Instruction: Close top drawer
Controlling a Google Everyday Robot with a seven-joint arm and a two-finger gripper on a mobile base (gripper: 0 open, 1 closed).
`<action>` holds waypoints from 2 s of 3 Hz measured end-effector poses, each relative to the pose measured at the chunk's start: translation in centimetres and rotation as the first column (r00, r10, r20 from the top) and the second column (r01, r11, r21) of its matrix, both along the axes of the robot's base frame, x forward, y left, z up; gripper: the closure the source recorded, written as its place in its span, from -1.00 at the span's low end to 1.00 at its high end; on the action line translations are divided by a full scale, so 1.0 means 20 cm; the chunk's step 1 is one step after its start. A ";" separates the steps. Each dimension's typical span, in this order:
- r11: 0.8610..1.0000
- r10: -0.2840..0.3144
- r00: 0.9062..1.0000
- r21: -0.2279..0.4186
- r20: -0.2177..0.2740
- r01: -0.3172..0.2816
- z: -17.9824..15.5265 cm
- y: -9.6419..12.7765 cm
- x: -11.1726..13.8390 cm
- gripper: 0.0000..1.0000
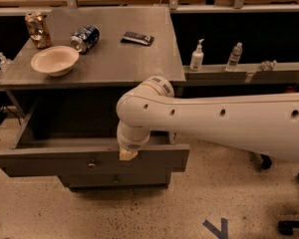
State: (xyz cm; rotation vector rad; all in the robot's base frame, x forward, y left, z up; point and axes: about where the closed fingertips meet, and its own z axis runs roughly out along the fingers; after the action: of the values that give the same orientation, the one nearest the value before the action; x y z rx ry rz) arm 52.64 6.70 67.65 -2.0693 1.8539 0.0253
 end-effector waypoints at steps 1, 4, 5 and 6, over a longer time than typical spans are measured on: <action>1.000 -0.007 0.999 -0.005 0.041 0.007 0.06 0.08 0.26 -0.19; 0.985 0.005 0.992 0.169 0.127 -0.027 0.25 0.03 0.34 -1.00; 0.947 0.053 0.995 0.313 0.086 -0.077 0.20 -0.04 0.03 -0.57; 0.907 0.061 0.998 0.415 0.025 -0.066 0.10 -0.08 -0.19 -0.11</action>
Offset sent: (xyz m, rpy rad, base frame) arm 0.1492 0.0446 0.0278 0.0075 -0.1082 -0.0181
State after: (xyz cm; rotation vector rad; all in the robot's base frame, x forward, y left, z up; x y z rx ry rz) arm 48.77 5.10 69.69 -1.8213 1.6014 0.3912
